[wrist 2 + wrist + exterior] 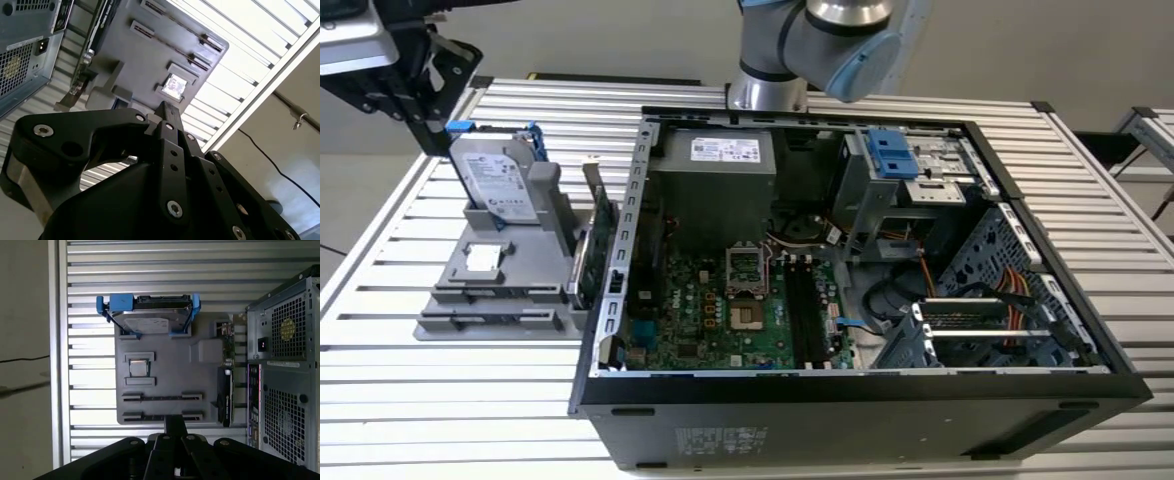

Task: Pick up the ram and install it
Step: 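Reach for the ram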

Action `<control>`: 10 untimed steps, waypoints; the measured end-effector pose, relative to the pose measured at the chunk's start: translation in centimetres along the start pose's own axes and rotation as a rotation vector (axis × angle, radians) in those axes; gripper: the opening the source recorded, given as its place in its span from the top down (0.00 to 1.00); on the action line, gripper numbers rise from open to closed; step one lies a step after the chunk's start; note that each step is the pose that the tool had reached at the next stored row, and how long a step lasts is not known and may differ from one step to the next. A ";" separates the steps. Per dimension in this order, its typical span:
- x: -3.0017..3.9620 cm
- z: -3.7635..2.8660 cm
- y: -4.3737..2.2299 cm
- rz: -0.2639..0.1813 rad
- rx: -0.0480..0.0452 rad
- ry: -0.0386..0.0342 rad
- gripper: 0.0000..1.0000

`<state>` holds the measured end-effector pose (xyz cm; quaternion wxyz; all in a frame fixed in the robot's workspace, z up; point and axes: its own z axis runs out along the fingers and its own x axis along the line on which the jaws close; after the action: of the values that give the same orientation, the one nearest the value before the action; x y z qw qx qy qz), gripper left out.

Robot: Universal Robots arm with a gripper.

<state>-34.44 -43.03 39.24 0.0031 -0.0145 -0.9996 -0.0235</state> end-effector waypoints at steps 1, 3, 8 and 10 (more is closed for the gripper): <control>0.00 0.00 -0.09 0.000 0.0000 0.0000 1.00; -0.01 -0.01 -0.27 0.000 0.0000 0.0000 1.00; -0.02 -0.04 -0.82 0.000 0.0000 0.0000 1.00; -0.03 -0.05 -1.10 0.000 0.0000 0.0000 1.00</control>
<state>-34.44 -44.13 39.25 0.0031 -0.0145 -0.9996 -0.0235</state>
